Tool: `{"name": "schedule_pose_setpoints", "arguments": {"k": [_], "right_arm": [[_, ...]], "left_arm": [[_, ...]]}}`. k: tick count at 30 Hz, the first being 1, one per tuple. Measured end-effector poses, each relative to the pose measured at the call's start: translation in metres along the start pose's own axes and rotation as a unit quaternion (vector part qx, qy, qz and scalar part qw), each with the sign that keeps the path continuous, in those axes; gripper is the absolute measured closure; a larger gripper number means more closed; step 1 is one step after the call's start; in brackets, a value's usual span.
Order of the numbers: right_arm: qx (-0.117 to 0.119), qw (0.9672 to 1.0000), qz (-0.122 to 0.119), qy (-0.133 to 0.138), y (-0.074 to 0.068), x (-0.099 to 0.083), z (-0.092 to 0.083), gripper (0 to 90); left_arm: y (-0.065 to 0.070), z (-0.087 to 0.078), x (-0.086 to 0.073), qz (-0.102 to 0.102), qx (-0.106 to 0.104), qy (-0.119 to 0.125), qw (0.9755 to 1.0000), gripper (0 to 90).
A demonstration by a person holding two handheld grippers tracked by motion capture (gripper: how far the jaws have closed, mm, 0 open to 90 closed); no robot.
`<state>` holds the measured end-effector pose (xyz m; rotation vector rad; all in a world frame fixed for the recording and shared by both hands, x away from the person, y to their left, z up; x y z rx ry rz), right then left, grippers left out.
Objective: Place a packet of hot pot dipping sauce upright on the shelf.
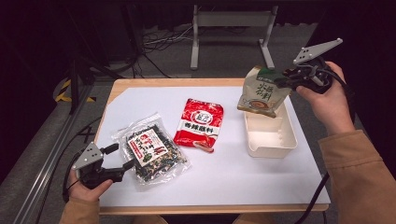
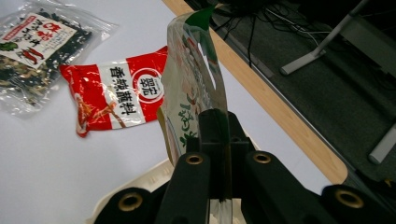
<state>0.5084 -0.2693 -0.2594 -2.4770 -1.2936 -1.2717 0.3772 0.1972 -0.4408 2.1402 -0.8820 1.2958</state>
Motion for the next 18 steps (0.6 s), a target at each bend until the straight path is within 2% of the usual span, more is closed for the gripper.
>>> {"name": "schedule_pose_setpoints", "arguments": {"k": [5,18], "right_arm": [[-0.014,0.9999,-0.010,0.001,0.013,0.001,0.005,89.7],[-0.027,0.9993,-0.026,0.005,0.043,-0.006,0.018,89.6]], "left_arm": [[0.000,-0.001,-0.001,-0.001,0.002,-0.001,1.0000,17.6],[-0.001,-0.008,-0.008,-0.009,0.012,-0.001,0.9999,17.6]]}}
Point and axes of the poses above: each handheld gripper's, and its own axes: z roughly forward along the jaws, x roughly out of its top, y roughly to its right, the point moved 10 cm from there along z, roughly forward along the jaws, and after that the axes turned 5 degrees about -x, right-handed, at the moved point
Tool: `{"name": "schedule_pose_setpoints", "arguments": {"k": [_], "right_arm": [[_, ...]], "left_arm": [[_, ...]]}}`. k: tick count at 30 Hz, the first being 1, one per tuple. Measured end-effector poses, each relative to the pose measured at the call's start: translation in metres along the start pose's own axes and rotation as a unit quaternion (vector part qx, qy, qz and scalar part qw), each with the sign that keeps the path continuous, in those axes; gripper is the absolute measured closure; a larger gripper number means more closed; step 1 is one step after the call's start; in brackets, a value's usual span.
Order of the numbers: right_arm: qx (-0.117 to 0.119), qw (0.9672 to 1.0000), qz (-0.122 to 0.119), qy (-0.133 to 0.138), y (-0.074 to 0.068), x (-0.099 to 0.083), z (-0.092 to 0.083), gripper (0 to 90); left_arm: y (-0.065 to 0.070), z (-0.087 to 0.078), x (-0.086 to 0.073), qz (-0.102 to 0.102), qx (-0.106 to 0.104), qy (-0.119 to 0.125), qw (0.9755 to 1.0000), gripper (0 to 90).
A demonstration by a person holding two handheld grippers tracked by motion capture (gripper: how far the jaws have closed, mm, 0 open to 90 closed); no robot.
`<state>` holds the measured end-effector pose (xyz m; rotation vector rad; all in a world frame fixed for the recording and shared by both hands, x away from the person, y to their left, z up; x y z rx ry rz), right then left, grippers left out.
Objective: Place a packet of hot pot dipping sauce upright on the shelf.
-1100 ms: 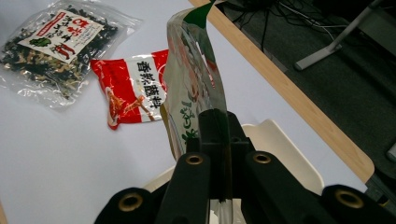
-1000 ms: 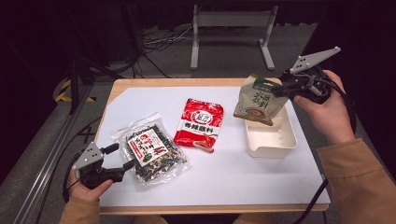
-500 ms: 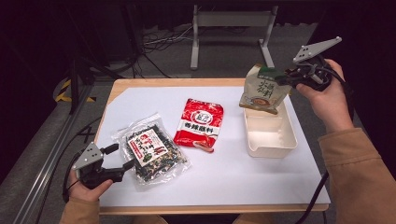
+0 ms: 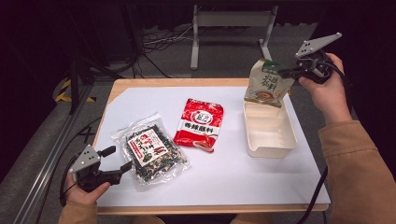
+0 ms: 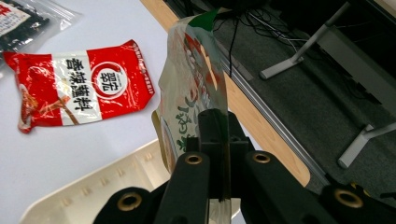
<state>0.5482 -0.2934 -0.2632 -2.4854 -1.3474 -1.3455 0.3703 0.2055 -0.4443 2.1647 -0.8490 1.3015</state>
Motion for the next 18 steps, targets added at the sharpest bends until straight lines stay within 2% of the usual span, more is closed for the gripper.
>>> {"name": "schedule_pose_setpoints", "arguments": {"k": [12,18], "right_arm": [[-0.011,0.9991,-0.041,0.000,0.020,-0.007,0.016,89.6],[-0.007,0.9989,-0.046,0.001,0.023,-0.012,0.024,89.7]], "left_arm": [[0.001,-0.003,-0.007,-0.005,0.006,-0.007,0.9999,17.6],[0.001,-0.005,-0.008,-0.009,0.009,-0.006,0.9999,17.6]]}}
Point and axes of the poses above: each handheld gripper's, and its own axes: z roughly forward along the jaws, x roughly out of its top, y roughly to its right, the point moved 10 cm from there along z, roughly forward along the jaws, and after that the axes turned 5 degrees about -x, right-handed, at the moved point
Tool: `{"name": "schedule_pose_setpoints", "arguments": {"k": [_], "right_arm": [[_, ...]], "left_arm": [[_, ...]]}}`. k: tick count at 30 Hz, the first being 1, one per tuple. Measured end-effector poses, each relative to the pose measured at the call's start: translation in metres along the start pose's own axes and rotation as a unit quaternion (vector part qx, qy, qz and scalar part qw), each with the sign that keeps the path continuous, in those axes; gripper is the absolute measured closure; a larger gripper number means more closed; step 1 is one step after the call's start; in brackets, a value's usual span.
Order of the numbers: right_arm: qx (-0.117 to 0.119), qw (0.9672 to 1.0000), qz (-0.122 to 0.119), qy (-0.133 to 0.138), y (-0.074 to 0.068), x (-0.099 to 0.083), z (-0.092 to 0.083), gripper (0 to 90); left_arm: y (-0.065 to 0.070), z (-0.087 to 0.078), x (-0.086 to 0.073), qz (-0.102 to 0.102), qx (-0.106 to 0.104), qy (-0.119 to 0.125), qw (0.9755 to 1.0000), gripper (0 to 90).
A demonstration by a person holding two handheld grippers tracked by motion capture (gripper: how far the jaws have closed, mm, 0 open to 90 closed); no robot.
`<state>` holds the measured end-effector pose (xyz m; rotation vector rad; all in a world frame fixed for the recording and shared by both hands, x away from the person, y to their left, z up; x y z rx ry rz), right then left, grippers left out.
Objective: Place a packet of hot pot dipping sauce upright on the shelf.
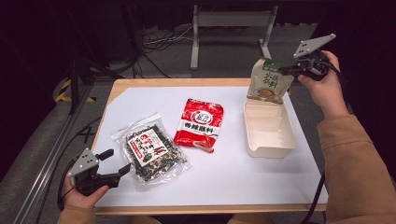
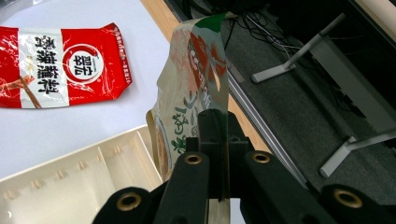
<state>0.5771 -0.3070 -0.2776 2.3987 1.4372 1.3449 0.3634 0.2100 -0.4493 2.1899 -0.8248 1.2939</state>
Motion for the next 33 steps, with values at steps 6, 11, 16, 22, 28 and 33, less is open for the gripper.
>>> {"name": "schedule_pose_setpoints", "arguments": {"k": [6,11,16,22,28,33], "right_arm": [[0.003,1.0000,-0.005,-0.003,0.003,-0.008,0.011,89.6],[0.008,0.9999,-0.012,-0.002,0.003,-0.013,0.020,89.6],[0.009,0.9998,-0.016,-0.011,0.002,-0.015,0.026,89.6],[0.008,0.9996,-0.021,-0.014,0.001,-0.016,0.032,89.6],[0.011,0.9994,-0.026,-0.019,-0.001,-0.020,0.038,89.6],[0.015,0.9995,-0.023,-0.018,-0.005,-0.022,0.043,89.6]], "left_arm": [[0.000,-0.003,-0.002,-0.002,0.003,0.000,1.0000,17.6],[0.000,-0.002,-0.001,0.000,0.003,-0.002,1.0000,17.7],[0.000,-0.001,-0.001,0.002,0.003,-0.001,1.0000,17.6],[0.001,0.000,-0.001,0.000,0.001,-0.002,1.0000,17.6],[0.000,0.000,-0.001,0.001,0.002,-0.003,1.0000,17.6],[0.001,0.001,-0.001,0.003,0.000,-0.003,1.0000,17.6]]}}
Point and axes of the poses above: each handheld gripper's, and its own axes: z roughly forward along the jaws, x roughly out of its top, y roughly to its right, the point moved 10 cm from there along z, roughly forward along the jaws, and after that the axes turned 5 degrees about -x, right-handed, at the moved point
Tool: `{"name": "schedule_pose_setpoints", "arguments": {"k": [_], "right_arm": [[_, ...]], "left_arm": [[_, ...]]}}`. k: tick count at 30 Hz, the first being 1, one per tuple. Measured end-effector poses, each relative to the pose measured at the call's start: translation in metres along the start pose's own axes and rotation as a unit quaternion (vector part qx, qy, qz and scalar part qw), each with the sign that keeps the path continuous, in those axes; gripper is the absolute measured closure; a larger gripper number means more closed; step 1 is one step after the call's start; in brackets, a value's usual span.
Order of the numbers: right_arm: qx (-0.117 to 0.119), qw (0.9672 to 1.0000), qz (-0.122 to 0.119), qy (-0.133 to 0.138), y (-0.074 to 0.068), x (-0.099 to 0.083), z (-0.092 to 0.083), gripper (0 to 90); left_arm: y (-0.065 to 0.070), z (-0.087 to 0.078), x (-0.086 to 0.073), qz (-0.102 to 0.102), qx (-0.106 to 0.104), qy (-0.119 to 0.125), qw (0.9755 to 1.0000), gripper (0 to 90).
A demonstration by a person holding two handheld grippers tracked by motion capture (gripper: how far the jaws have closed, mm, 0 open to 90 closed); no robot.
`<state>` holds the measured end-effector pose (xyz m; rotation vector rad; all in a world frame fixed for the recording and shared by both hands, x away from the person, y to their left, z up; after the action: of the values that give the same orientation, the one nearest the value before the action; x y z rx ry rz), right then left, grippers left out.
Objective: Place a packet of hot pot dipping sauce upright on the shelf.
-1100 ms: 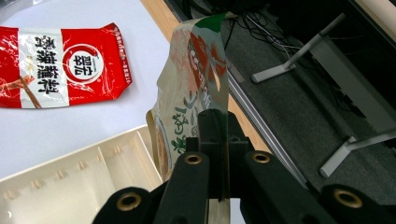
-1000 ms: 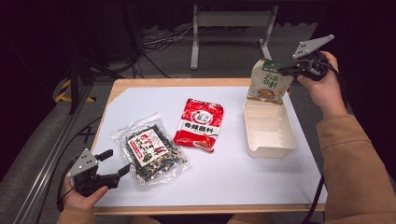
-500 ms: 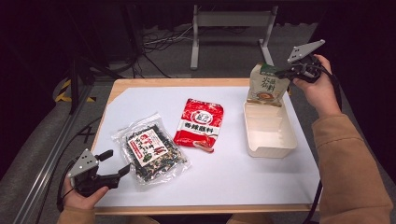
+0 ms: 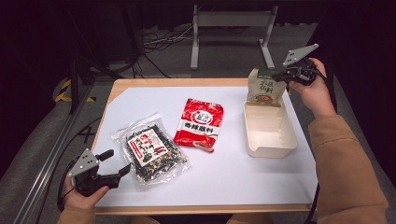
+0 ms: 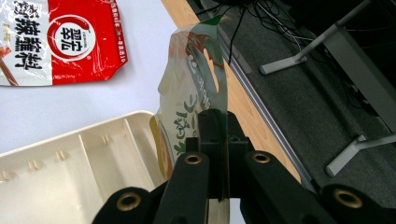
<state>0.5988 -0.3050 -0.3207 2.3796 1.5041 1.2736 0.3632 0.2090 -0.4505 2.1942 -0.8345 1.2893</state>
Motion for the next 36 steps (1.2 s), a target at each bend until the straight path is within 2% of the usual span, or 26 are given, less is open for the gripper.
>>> {"name": "schedule_pose_setpoints", "arguments": {"k": [15,23,30,36], "right_arm": [[0.019,0.9994,0.027,-0.011,-0.012,-0.016,0.015,89.5],[0.030,0.9984,0.040,-0.026,-0.017,-0.024,0.022,89.4],[0.030,0.9978,0.054,-0.026,-0.016,-0.029,0.024,89.3],[0.026,0.9962,0.076,-0.033,-0.015,-0.036,0.025,89.3]], "left_arm": [[0.001,0.004,0.002,-0.001,-0.007,0.000,1.0000,17.6],[0.000,0.005,0.003,0.001,-0.007,0.001,1.0000,17.6],[0.001,0.005,0.003,0.001,-0.007,0.001,1.0000,17.6],[0.001,0.006,0.003,0.002,-0.008,0.000,1.0000,17.6]]}}
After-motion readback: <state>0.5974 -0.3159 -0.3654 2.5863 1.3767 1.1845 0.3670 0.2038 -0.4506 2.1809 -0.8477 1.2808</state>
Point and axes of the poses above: each handheld gripper's, and its own axes: z roughly forward along the jaws, x roughly out of its top, y roughly to its right, the point moved 10 cm from there along z, roughly forward along the jaws, and after that the axes turned 5 degrees about -x, right-handed, at the moved point
